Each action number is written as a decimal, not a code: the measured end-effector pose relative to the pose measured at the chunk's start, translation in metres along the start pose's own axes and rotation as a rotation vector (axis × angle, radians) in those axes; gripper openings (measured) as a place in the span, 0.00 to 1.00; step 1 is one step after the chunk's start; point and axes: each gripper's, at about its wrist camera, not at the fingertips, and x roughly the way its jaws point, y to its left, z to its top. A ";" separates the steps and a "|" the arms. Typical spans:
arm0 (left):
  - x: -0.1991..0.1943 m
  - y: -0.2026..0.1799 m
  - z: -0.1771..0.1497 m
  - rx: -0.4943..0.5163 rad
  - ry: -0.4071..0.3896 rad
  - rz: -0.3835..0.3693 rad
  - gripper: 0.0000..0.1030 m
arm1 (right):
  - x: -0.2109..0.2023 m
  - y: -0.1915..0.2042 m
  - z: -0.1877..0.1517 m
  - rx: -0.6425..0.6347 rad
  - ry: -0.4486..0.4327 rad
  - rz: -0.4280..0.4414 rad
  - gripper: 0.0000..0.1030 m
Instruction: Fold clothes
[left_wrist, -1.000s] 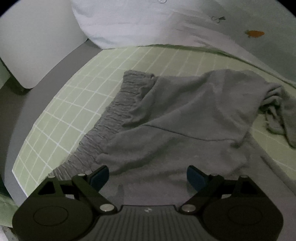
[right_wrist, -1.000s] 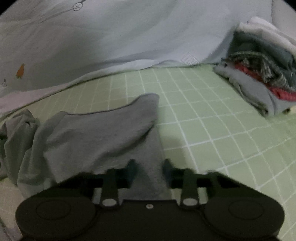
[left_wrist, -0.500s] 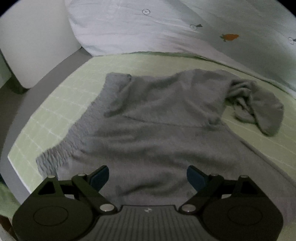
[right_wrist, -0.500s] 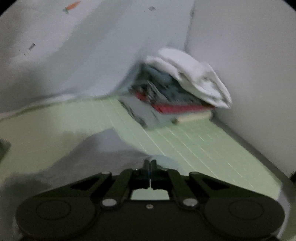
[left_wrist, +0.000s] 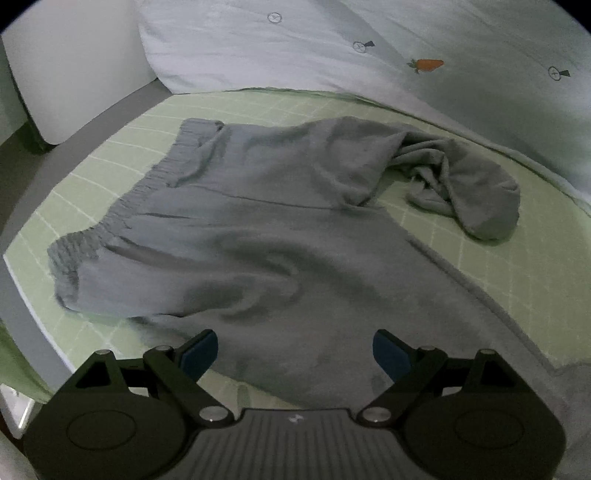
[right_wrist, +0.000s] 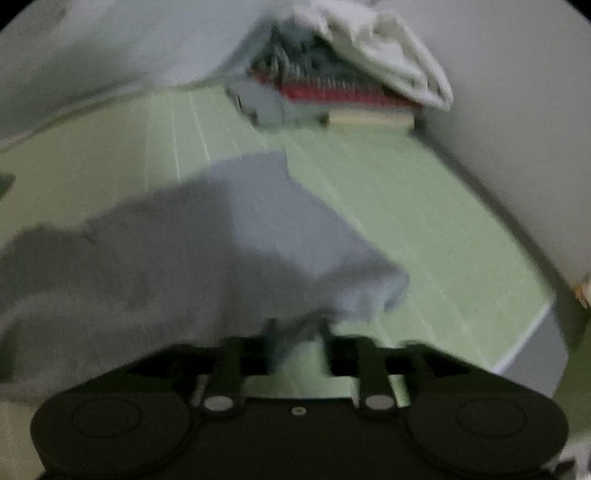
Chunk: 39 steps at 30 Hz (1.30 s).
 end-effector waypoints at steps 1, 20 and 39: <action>0.002 -0.004 0.001 0.000 0.002 -0.004 0.88 | -0.002 0.001 0.005 -0.002 -0.033 0.006 0.49; 0.111 -0.083 0.090 -0.046 0.109 -0.024 0.88 | 0.102 0.051 0.098 0.310 0.066 0.157 0.81; 0.083 -0.106 0.131 0.044 -0.110 0.007 0.02 | 0.076 0.020 0.139 0.270 -0.131 0.052 0.03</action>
